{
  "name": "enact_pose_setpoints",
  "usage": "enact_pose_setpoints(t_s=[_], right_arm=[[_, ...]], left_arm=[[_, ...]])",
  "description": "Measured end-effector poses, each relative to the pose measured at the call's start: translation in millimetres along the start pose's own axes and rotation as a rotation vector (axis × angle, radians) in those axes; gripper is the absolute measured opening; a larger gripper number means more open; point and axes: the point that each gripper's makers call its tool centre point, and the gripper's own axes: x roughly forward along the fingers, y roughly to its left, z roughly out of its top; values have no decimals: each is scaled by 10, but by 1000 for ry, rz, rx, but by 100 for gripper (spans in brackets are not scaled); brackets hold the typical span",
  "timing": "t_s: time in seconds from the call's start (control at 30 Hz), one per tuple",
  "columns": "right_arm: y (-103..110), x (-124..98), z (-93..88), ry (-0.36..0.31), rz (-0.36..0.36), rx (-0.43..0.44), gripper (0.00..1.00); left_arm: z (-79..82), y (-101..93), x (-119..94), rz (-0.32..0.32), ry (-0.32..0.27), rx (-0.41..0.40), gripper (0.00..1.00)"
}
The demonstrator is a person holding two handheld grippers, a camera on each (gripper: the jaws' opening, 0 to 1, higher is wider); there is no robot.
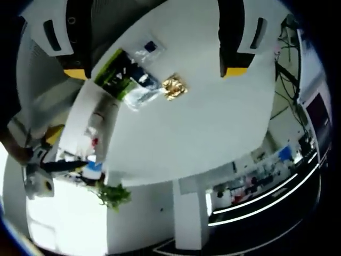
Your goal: Arrange the skincare products in the storage area until every visible bottle or jar stands upright without overlapping.
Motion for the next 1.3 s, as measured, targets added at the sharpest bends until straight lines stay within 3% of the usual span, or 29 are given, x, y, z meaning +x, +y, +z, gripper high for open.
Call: enact_pose_setpoints(t_s=[0.77, 1.3], right_arm=[[-13, -26, 60, -21, 7, -12, 99], [-6, 7, 30, -2, 9, -4, 99]], left_arm=[[56, 44, -26, 13, 4, 46, 97], [-156, 142, 57, -14, 76, 95, 97]])
